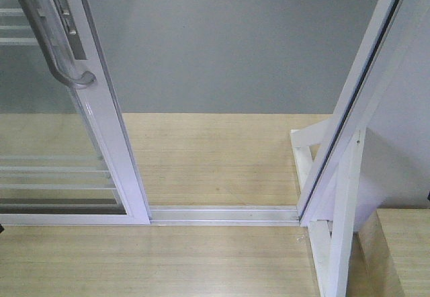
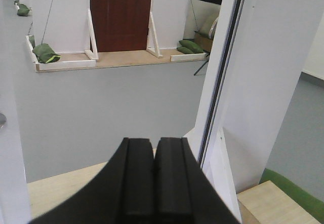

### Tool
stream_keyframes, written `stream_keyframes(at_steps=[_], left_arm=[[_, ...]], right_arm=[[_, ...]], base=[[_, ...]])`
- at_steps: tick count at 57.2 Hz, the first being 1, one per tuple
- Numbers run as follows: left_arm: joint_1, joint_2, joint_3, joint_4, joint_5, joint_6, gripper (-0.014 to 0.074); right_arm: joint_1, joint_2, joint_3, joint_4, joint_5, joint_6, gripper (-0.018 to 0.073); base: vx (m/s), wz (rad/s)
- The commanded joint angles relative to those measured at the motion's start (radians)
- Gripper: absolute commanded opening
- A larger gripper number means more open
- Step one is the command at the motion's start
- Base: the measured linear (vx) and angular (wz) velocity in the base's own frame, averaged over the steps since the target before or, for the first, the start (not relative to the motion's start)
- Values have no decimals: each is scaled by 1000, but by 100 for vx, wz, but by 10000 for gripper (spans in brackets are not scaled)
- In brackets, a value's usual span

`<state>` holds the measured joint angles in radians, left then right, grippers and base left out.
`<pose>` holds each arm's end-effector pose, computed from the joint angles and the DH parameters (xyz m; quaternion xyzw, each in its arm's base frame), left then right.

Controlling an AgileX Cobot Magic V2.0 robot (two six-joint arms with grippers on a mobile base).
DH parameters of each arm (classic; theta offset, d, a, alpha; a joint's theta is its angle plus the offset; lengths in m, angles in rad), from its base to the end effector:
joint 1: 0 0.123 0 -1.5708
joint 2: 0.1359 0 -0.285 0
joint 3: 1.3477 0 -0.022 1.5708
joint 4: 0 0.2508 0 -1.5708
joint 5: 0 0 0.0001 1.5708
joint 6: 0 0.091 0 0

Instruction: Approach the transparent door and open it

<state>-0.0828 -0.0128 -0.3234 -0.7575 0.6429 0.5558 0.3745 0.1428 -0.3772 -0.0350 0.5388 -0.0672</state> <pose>0.0163 -0.0390 0.2748 0.1400 0.7173 -0.2119 0.6488 0.0432 0.0152 0.2819 -0.1767 0.7592 0.0796 0.6213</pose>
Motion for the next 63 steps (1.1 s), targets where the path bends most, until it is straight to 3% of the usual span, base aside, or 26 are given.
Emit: stream_keyframes(at_steps=[1,11,16,25,31,35,42,51,56,58,63], left_arm=[[-7,-2,-26,-42,-67,-7,0],[-7,-2,-26,-13,-134,-5,0],[-6,-2,-26,146,-222,-48,0],[-6,-2,-26,536,-308,-338,0],[-6,-2,-26,693,-312,-458,0],[-6,-2,-26,748,-311,-476,0],[-6,-3,18,768,-318,-478,0],[-6,-13,193,706,-328,-484,0],[-6,-13,315,688,-402,-484,0],[-6,-15,339,681,-450,-485,0],[-6,-15,327,671,-424,-483,0]], right_arm=[[-7,11,-26,-14,-85,2,-1],[-7,11,-26,-14,-85,2,-1],[-7,11,-26,-14,-85,2,-1],[-7,11,-26,-14,-84,2,-1],[-7,11,-26,-14,-82,2,-1],[-7,11,-26,-14,-81,2,-1],[-7,11,-26,-14,-81,2,-1],[-7,11,-26,-14,-81,2,-1],[-7,11,-26,-14,-79,2,-1],[-7,11,-26,-14,-79,2,-1],[-7,11,-26,-14,-78,2,-1]], base=[[0,0],[0,0],[0,0],[0,0],[0,0],[0,0],[0,0],[0,0],[0,0],[0,0],[0,0]])
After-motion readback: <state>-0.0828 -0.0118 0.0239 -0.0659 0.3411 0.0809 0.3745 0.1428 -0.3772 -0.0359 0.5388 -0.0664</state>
